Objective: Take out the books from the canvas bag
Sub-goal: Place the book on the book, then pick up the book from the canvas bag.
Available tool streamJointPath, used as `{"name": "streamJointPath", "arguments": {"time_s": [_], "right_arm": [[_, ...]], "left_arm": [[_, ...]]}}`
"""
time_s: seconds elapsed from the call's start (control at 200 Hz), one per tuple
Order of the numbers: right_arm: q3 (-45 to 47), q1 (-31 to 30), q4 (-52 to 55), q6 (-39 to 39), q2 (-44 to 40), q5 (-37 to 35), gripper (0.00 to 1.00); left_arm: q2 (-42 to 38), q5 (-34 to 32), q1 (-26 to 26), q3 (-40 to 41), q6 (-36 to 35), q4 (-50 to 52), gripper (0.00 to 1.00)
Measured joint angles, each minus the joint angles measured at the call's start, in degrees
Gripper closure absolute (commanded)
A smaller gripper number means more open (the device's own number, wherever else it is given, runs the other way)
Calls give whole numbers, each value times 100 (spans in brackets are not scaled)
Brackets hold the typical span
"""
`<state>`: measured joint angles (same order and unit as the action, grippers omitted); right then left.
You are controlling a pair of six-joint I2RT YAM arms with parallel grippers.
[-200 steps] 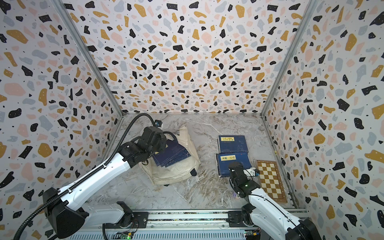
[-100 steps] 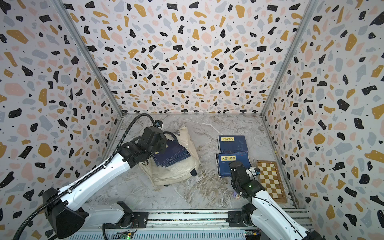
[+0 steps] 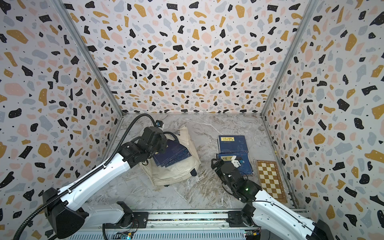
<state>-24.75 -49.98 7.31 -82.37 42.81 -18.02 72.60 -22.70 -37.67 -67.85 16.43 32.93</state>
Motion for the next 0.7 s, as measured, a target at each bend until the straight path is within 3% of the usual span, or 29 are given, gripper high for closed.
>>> {"name": "streamJointPath", "arguments": {"time_s": [0.145, 0.26, 0.701], "right_arm": [[-334, -1307, -546, 24, 699, -647, 13], [-721, -1910, -883, 24, 1543, -927, 14], [-2079, -2184, -1971, 339, 4203, -920, 22]], "left_arm": [[-24, 24, 0, 0, -22, -2, 100], [-70, 98, 0, 0, -35, -2, 100], [-409, 273, 0, 201, -37, -127, 100]]}}
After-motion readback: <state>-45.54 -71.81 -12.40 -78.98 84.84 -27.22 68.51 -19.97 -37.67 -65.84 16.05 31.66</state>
